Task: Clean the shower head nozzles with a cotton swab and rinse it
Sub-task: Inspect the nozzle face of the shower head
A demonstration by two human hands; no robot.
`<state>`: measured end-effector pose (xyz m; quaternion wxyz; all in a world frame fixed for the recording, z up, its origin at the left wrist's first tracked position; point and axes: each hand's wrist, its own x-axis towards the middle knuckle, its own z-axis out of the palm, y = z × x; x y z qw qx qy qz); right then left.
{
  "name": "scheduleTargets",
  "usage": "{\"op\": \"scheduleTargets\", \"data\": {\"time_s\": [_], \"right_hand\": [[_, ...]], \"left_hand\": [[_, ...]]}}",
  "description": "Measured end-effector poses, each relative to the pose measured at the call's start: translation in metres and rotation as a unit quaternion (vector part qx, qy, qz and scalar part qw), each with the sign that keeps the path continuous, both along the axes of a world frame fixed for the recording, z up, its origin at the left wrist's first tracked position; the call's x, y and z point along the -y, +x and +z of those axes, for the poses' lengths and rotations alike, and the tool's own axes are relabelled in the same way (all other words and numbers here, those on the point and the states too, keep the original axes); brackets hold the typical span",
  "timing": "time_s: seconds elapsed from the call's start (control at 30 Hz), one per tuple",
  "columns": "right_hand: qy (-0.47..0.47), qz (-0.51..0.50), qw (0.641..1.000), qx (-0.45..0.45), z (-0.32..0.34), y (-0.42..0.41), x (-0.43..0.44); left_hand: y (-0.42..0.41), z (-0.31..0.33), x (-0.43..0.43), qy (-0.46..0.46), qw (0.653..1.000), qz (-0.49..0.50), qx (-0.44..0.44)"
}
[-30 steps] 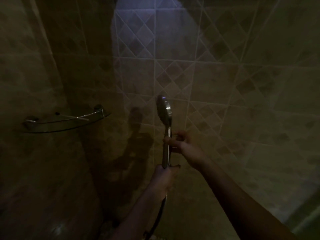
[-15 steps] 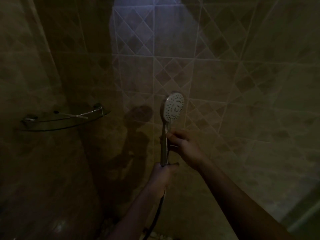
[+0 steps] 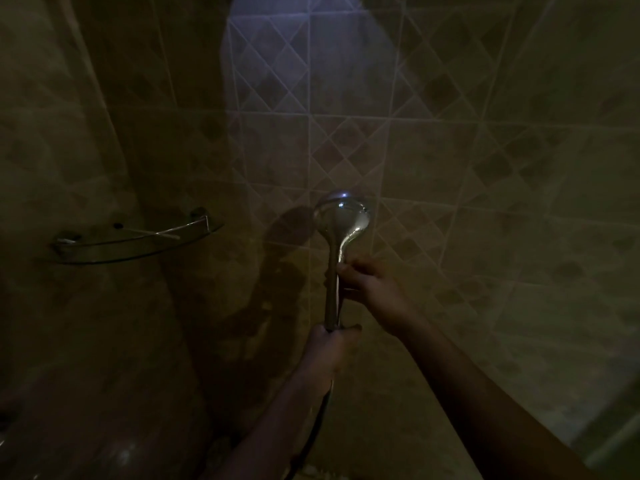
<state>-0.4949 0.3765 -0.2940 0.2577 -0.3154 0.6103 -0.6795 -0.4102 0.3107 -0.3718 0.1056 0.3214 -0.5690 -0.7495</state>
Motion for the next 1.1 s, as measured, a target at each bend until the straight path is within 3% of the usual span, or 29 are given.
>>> {"op": "scheduleTargets", "data": {"time_s": [0.07, 0.2, 0.27, 0.5, 0.7, 0.93, 1.03, 1.1], "right_hand": [[0.010, 0.006, 1.000, -0.003, 0.000, 0.001, 0.000], [0.082, -0.068, 0.983, -0.149, 0.002, 0.005, 0.001], [0.076, -0.100, 0.978, -0.169, 0.001, 0.002, 0.000], [0.032, -0.008, 0.997, -0.070, 0.002, -0.005, -0.010], [0.038, -0.085, 0.985, -0.146, -0.002, 0.004, -0.005], [-0.005, -0.026, 0.998, -0.050, 0.001, 0.001, -0.005], [-0.008, -0.028, 0.998, -0.051, 0.004, 0.004, -0.005], [0.011, -0.055, 0.994, -0.098, 0.004, 0.004, -0.004]], "left_hand": [[0.000, 0.000, -0.002, 0.002, 1.000, 0.006, 0.007], [-0.001, -0.002, -0.002, 0.001, 1.000, 0.004, 0.005], [-0.002, -0.002, -0.001, -0.003, 1.000, 0.000, 0.008], [-0.001, -0.005, -0.005, 0.010, 1.000, 0.006, -0.013], [-0.003, -0.003, -0.004, -0.007, 1.000, -0.001, -0.013], [-0.003, -0.004, -0.003, -0.014, 1.000, 0.000, 0.001], [-0.002, -0.001, -0.002, -0.015, 1.000, -0.004, -0.008], [-0.002, 0.001, -0.001, -0.014, 1.000, -0.006, -0.006]]}}
